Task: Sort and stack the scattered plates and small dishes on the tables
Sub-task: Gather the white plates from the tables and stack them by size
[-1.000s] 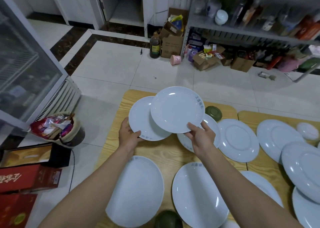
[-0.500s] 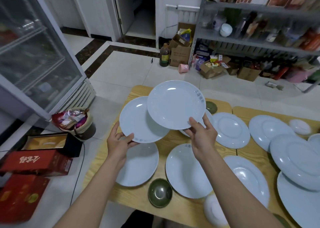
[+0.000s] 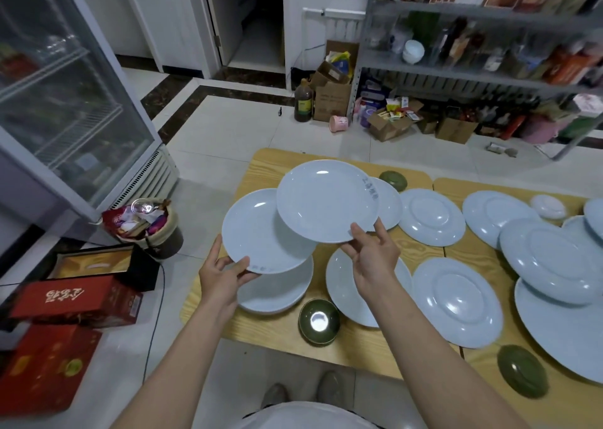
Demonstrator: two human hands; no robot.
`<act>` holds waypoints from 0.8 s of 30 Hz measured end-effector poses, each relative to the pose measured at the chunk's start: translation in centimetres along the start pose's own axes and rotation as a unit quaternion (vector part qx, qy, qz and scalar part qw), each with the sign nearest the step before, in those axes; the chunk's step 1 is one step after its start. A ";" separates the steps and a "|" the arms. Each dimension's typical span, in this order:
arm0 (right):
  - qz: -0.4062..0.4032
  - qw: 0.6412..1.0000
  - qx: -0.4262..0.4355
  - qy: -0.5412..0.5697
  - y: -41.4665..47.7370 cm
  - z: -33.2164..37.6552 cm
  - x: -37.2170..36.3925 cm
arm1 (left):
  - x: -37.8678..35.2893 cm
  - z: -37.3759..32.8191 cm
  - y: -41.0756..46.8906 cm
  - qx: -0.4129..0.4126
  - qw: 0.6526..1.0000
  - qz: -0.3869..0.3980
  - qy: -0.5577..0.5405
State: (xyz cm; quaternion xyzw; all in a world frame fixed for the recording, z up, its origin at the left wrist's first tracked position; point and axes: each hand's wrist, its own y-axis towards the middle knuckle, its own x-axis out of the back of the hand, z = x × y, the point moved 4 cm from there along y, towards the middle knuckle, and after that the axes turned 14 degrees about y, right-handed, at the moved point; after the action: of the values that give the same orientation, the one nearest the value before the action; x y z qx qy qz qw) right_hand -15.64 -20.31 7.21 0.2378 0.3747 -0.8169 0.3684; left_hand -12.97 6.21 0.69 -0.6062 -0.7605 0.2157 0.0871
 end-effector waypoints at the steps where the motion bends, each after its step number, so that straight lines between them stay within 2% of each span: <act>1: -0.004 1.000 0.000 0.003 -0.3 -0.3 0.1 | 0.4 0.2 -0.1 0.003 1.000 0.003 0.001; 14: -0.036 0.999 -0.015 0.007 -2.4 -2.5 1.4 | 3.7 4.1 0.0 0.061 0.997 0.002 0.042; 24: -0.058 0.998 -0.020 -0.011 -2.2 -3.9 1.8 | 4.1 5.3 0.5 0.055 0.994 -0.002 0.095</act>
State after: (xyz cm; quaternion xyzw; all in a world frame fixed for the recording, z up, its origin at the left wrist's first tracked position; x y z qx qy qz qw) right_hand -18.02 -16.96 4.64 0.1990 0.4000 -0.8318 0.3293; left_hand -15.65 9.10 -4.74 -0.6167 -0.7370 0.1985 0.1925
